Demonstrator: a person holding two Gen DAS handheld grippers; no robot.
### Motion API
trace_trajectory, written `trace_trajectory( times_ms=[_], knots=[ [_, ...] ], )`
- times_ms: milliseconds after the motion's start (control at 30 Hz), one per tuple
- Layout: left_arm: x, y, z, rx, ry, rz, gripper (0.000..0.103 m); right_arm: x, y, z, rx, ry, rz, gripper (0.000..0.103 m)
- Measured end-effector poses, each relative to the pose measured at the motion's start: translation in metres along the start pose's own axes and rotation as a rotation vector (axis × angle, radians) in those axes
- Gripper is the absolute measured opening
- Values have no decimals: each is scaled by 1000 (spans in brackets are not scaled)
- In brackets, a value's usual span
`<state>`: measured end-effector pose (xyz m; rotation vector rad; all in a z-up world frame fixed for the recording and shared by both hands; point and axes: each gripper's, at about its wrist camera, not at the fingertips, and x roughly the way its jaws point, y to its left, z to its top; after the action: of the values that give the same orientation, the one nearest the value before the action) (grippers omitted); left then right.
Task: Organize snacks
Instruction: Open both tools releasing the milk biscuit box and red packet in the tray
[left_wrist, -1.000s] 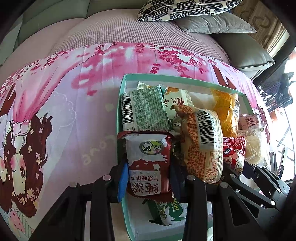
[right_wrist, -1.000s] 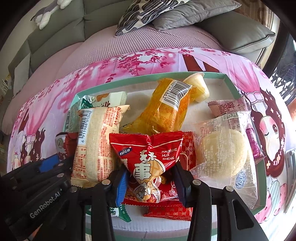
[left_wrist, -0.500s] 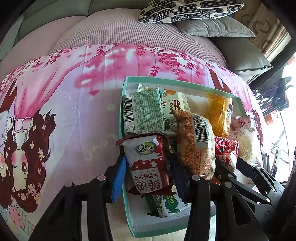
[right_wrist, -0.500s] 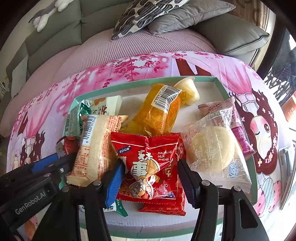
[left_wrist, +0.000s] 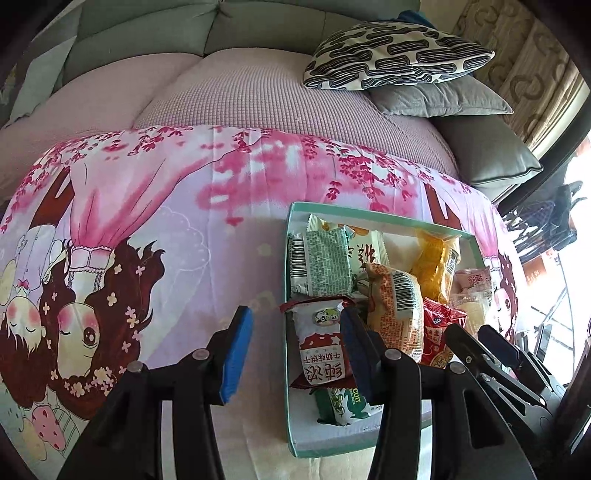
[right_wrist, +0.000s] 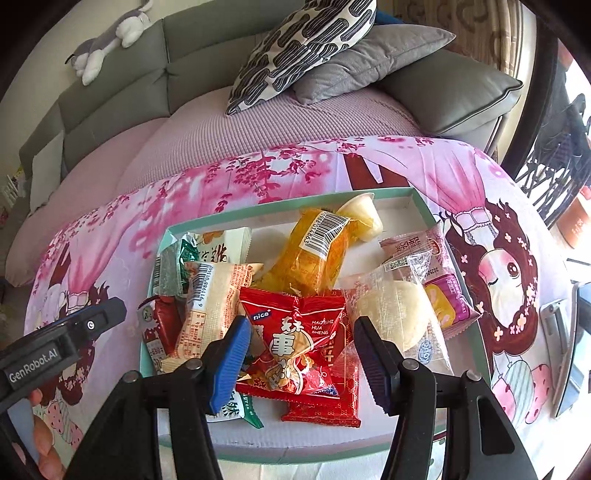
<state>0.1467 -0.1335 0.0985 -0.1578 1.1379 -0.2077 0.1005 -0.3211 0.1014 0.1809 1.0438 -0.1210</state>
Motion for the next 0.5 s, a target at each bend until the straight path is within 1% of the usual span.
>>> trace_trajectory(
  times_ms=[133,167,200,233,267,367,433,500],
  knots=[
    [5,2,-1,-4,13,15,51,1,0,0,-2,3,0,62],
    [6,2,-2,-5,13,21,53,2,0,-1,-2,7,0,66],
    [7,3,-1,-6,14,30,58,4,0,-1,-1,9,2,71],
    [7,4,-1,-9,13,46,72,4,0,-1,-1,9,6,72],
    [8,4,-1,-8,8,68,80,4,1,-1,-4,8,7,73],
    [7,6,0,5,-8,118,80,4,3,-1,-16,-2,7,78],
    [7,9,1,-1,-13,131,82,4,4,-1,-19,-6,13,82],
    [8,10,1,-3,-16,142,85,5,5,-1,-22,-11,16,85]
  ],
)
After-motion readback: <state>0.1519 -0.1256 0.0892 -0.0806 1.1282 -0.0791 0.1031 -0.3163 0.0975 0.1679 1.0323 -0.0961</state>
